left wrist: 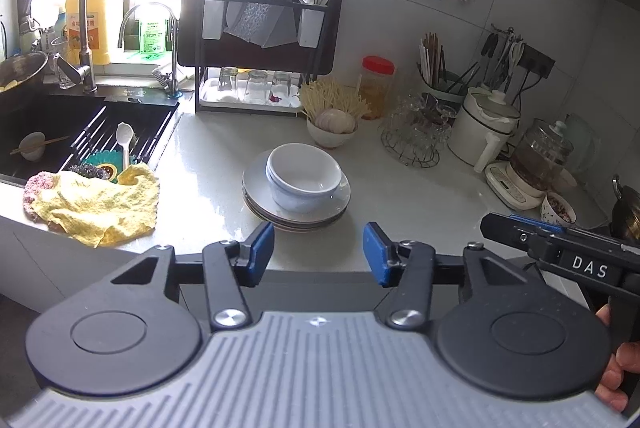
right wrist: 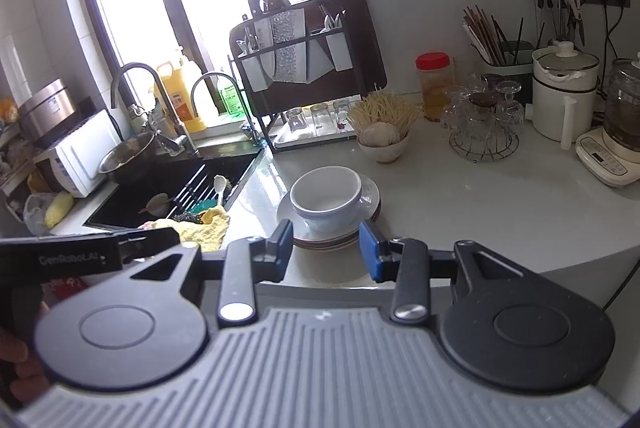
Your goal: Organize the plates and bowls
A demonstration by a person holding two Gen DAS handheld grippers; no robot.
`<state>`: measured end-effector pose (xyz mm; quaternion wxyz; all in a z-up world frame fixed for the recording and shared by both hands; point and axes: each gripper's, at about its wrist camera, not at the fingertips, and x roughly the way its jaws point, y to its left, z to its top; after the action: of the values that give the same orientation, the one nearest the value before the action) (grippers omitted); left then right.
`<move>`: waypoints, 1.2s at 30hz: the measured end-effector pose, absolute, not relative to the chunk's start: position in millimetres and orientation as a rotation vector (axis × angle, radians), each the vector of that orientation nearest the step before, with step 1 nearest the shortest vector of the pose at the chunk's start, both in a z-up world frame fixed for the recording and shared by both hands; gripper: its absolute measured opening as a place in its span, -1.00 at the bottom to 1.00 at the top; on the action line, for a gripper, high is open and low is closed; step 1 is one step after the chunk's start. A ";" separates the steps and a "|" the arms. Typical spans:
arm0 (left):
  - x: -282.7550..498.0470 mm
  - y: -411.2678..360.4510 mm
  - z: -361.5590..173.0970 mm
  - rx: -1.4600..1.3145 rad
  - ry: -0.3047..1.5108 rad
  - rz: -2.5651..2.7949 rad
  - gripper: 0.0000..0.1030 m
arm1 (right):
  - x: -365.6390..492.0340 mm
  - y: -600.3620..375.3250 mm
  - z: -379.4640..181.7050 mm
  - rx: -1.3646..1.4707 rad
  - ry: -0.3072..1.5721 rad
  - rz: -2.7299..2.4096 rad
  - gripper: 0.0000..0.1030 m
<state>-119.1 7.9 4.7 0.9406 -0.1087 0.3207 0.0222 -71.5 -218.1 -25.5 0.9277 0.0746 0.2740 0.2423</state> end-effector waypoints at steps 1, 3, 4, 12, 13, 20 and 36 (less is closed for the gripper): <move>-120.2 6.8 3.5 -0.224 0.662 0.038 0.11 | -73.7 -219.2 -26.3 0.154 0.558 0.497 -0.21; -122.5 2.5 1.8 -0.218 0.667 0.031 0.16 | -77.8 -221.4 -27.7 0.157 0.554 0.492 -0.21; -123.4 0.7 1.7 -0.212 0.667 0.039 0.24 | -79.1 -222.2 -27.9 0.156 0.550 0.497 -0.21; -128.1 -10.6 7.6 -0.181 0.648 0.036 0.80 | -84.9 -232.1 -24.8 0.135 0.519 0.464 0.37; -129.4 -11.8 8.3 -0.176 0.649 0.030 0.82 | -85.1 -233.5 -24.5 0.134 0.516 0.462 0.53; -140.7 -15.4 11.5 -0.156 0.638 0.046 0.90 | -87.9 -244.0 -26.0 0.143 0.512 0.424 0.87; -145.7 -17.8 3.7 -0.151 0.658 0.081 0.91 | -105.7 -244.0 -27.7 0.113 0.476 0.411 0.87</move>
<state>-145.7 -17.8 3.7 0.9428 -0.0742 0.3226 0.0396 -105.7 -244.0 -27.7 0.9494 0.0558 0.2338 0.2022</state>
